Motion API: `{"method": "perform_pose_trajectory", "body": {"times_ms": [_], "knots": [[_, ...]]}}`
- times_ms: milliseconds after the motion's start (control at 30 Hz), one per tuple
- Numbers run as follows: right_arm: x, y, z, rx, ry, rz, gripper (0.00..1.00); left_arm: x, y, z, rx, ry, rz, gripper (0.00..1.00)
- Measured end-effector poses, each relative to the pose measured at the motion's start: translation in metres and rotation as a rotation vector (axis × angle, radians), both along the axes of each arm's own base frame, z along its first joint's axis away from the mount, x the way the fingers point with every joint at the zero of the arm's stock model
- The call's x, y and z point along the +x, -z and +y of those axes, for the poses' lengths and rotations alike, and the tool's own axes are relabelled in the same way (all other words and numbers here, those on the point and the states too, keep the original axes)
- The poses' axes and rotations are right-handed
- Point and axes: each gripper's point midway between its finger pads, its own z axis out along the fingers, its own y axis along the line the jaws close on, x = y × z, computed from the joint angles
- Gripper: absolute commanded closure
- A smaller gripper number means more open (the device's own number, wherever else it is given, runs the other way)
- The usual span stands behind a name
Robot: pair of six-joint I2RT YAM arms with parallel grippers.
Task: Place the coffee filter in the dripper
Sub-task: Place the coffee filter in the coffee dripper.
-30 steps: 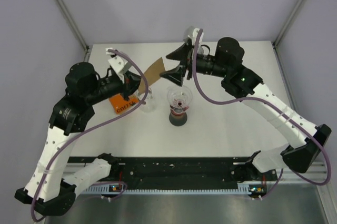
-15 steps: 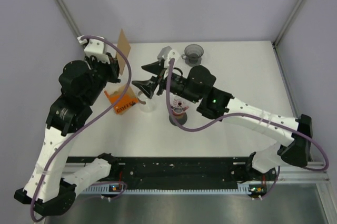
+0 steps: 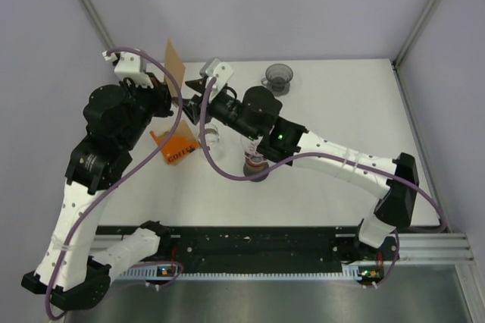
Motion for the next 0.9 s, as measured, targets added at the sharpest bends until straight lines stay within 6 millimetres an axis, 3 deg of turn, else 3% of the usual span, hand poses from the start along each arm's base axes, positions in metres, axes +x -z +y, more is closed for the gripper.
{"method": "perform_pose_trajectory", "body": {"times_ms": [100, 267, 300, 400, 500, 600, 900], "knots": [[0.005, 0.000, 0.004, -0.004, 0.013, -0.005, 0.53, 0.001, -0.001, 0.002, -0.001, -0.011, -0.002, 1.00], [0.010, 0.000, 0.009, -0.026, 0.023, -0.009, 0.43, 0.001, -0.001, 0.007, 0.002, -0.033, -0.003, 1.00], [0.011, -0.001, 0.009, -0.027, 0.023, -0.011, 0.47, 0.001, -0.001, 0.008, 0.001, -0.037, -0.003, 1.00], [0.009, -0.001, 0.010, -0.031, 0.013, -0.018, 0.73, 0.000, -0.002, 0.008, -0.001, -0.036, -0.006, 1.00], [0.006, 0.000, 0.012, -0.035, 0.003, -0.024, 0.80, -0.001, -0.002, 0.003, -0.002, -0.008, -0.008, 1.00], [0.006, 0.000, 0.012, -0.039, 0.003, -0.023, 1.00, -0.002, -0.002, 0.002, 0.003, -0.001, -0.010, 1.00], [0.011, 0.006, 0.012, -0.060, 0.029, -0.011, 1.00, -0.001, 0.002, 0.002, 0.039, 0.007, -0.012, 1.00]]}}
